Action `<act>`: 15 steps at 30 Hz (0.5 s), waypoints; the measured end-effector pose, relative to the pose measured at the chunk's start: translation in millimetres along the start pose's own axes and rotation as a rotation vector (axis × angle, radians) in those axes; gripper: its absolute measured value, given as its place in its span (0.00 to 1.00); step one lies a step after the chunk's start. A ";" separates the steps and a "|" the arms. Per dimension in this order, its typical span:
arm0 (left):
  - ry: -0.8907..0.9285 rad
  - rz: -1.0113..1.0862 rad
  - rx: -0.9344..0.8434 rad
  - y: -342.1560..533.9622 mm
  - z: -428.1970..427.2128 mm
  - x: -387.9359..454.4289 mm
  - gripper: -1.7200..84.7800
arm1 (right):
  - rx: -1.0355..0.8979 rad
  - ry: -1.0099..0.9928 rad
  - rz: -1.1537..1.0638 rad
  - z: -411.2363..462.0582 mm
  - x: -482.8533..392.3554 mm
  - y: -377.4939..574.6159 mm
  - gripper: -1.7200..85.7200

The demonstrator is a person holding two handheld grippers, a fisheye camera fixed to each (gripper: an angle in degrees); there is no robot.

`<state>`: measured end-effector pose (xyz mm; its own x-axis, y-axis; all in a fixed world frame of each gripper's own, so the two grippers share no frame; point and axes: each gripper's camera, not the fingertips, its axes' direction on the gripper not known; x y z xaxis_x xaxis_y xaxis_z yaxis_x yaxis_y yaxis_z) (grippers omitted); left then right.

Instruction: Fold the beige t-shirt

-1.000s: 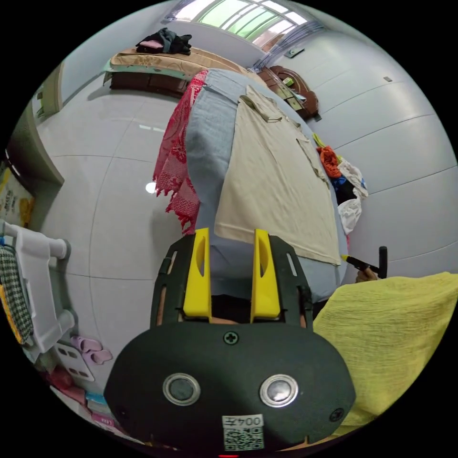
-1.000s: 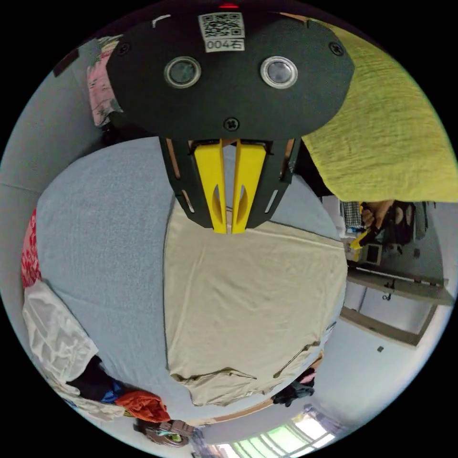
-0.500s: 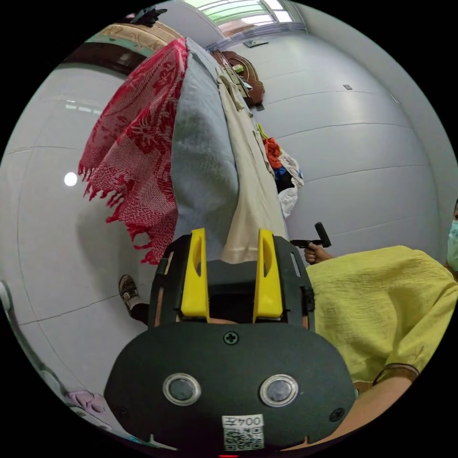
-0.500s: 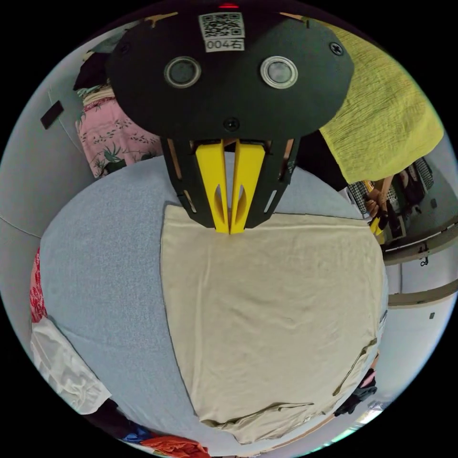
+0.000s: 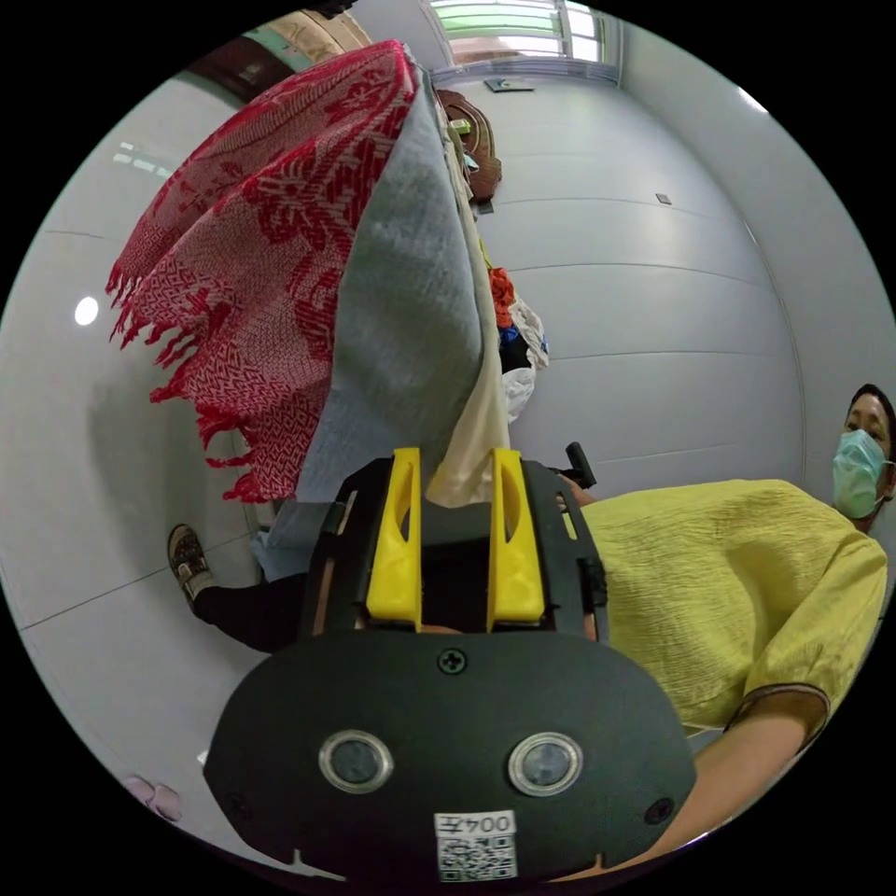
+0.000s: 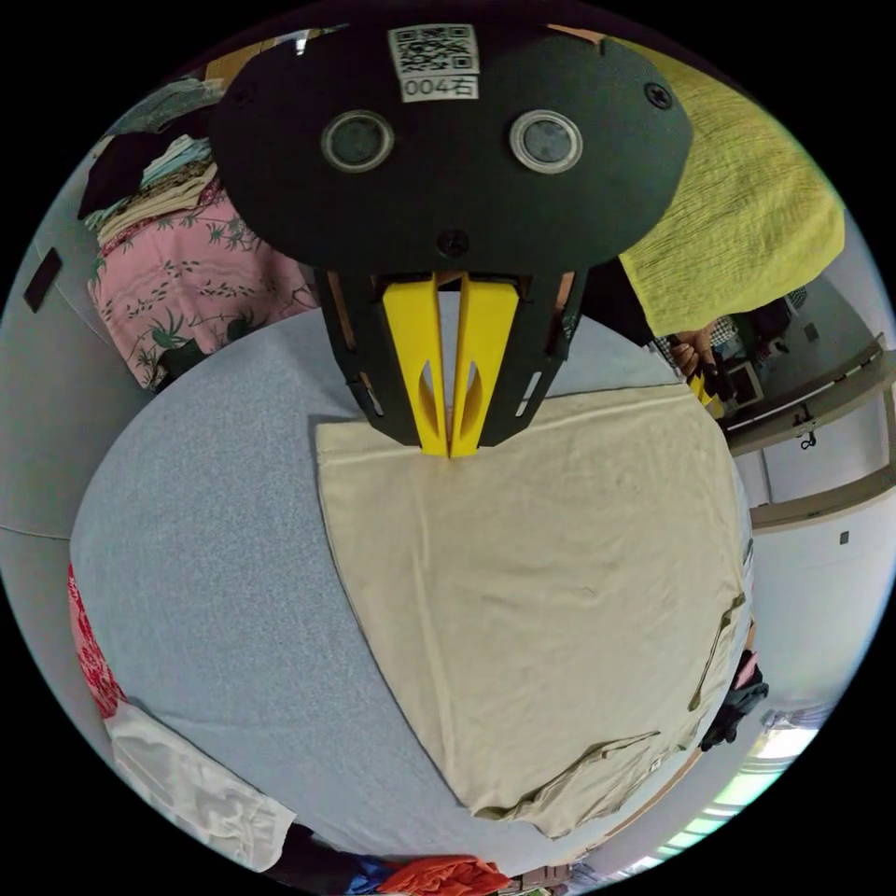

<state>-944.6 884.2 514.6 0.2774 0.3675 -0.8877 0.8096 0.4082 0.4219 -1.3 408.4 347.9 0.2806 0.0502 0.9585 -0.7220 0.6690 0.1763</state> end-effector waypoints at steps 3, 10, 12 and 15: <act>0.000 0.013 -0.022 -1.9 -3.5 5.6 0.11 | 0.009 -0.029 0.015 -6.6 16.2 7.8 0.01; 0.005 0.003 -0.014 -4.3 -9.9 20.3 0.05 | 0.027 -0.090 -0.007 -24.0 54.7 27.1 0.02; -0.023 -0.012 0.004 -5.9 -11.2 30.1 0.04 | 0.041 -0.133 -0.007 -28.4 69.2 34.8 0.03; -0.052 -0.027 0.023 -10.4 -11.1 49.9 0.04 | 0.097 -0.287 -0.025 -49.2 104.0 53.3 0.07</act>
<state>-945.0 907.6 468.0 0.2811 0.3125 -0.9074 0.8285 0.3982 0.3938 20.4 485.7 445.9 0.1186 -0.1865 0.9753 -0.7781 0.5928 0.2079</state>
